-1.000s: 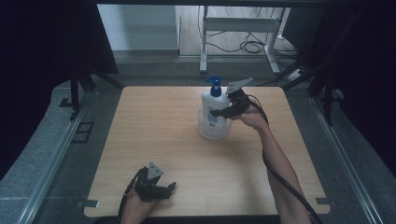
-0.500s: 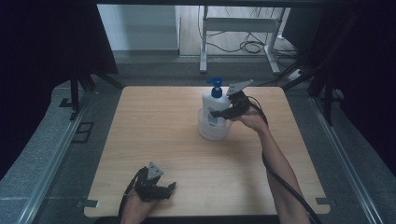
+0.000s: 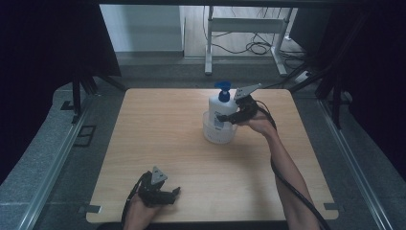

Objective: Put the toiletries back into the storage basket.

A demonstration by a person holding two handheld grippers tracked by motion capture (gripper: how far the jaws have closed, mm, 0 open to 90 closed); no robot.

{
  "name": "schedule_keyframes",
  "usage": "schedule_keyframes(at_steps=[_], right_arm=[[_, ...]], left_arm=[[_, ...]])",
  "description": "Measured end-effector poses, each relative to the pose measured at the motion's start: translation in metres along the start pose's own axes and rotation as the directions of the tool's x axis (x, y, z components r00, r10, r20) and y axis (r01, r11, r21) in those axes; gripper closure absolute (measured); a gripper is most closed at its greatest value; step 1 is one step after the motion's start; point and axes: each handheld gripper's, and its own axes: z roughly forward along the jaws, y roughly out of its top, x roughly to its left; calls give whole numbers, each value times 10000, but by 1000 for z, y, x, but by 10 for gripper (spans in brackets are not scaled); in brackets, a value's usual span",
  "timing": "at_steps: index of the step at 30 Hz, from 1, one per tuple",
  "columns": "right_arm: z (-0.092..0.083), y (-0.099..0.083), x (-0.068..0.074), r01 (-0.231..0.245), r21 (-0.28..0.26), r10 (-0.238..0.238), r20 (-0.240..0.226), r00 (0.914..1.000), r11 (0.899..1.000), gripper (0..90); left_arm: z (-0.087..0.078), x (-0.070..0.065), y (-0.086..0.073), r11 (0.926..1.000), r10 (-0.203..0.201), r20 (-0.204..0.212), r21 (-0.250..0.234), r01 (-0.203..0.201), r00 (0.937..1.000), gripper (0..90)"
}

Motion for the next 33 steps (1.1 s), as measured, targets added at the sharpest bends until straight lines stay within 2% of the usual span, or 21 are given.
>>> schedule_keyframes(at_steps=[6,12,15,19,33], right_arm=[[-2,1,2,73,-22,-73,97,9999,10000,340],[-6,6,5,114,-159,-109,290,9995,9998,264],[-9,7,7,112,-174,-104,418,9991,9998,196],[-11,9,9,147,-161,-137,612,9980,9998,159],[-17,12,13,61,-69,-54,963,9953,10000,128]], left_arm=[[0,0,0,10000,-13,7,-13,13,10000,118],[0,0,0,10000,-7,0,-13,7,10000,118],[0,0,0,10000,-3,0,-12,3,10000,118],[0,0,0,10000,-12,-3,-14,12,10000,118],[0,0,0,10000,-22,-11,-16,22,10000,118]])
